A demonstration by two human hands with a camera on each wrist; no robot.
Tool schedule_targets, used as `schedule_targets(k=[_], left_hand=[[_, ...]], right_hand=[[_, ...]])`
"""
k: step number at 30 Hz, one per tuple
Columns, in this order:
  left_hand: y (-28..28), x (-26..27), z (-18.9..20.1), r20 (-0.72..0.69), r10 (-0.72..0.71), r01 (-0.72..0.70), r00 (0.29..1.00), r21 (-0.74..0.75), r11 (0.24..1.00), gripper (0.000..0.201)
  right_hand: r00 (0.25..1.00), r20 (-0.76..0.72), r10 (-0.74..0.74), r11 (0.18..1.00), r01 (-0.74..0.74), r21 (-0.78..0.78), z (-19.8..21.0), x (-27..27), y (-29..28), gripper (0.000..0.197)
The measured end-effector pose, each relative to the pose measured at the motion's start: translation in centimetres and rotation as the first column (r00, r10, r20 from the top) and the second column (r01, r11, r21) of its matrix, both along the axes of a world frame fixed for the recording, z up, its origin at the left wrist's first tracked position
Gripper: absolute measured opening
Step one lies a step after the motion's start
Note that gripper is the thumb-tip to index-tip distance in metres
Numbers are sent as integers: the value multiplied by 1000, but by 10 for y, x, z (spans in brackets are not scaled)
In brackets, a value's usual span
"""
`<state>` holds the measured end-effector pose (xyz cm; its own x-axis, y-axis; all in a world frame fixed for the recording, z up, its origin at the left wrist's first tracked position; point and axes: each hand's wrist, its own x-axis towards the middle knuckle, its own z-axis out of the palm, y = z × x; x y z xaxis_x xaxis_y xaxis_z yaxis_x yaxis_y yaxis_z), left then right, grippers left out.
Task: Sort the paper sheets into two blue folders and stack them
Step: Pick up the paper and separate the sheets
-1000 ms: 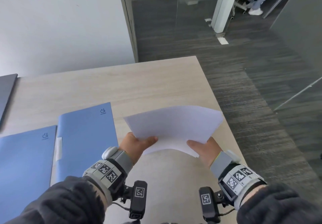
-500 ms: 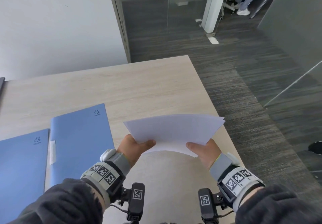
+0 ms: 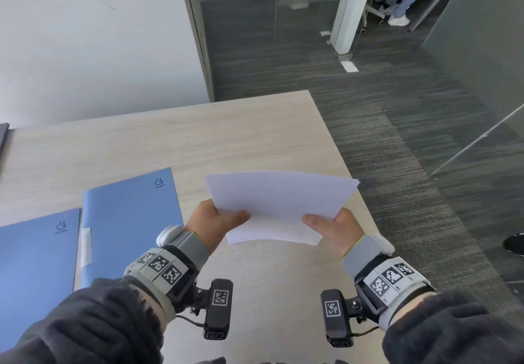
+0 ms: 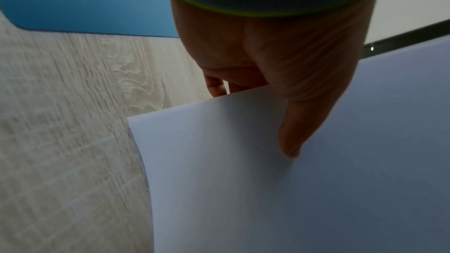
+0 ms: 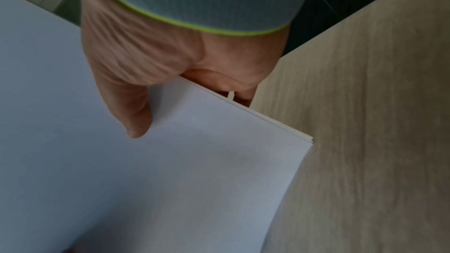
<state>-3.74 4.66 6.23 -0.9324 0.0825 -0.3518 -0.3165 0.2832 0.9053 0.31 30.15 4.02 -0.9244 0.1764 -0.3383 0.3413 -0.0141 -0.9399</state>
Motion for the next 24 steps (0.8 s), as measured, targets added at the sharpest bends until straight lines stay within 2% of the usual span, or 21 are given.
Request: schedule_targets(k=[5,11,14,18,24], left_hand=[[-2,-4,7,-13,-25,25,1000,5,1000,30],[3,-4,10,-4,-79,79,997,-19,997,28],[6,-3,11,-5,-87,87,996,-24,996,25],[4,-1,11,-36,-103,101,994,-48,994,19],[8,-7,22,-122,-64,60,991,-34,998,26]], right_hand=[[996,-92,-15,994,5,-109,14,-4,5,13],[995,-101,-24,993,11,-119,16,-4,4,16],[995,-94,-36,992,24,-124,16,-4,3,24],[997,-64,-49,996,44,-71,11,-5,6,9],[995,-92,-47,994,38,-98,22,-11,6,11]])
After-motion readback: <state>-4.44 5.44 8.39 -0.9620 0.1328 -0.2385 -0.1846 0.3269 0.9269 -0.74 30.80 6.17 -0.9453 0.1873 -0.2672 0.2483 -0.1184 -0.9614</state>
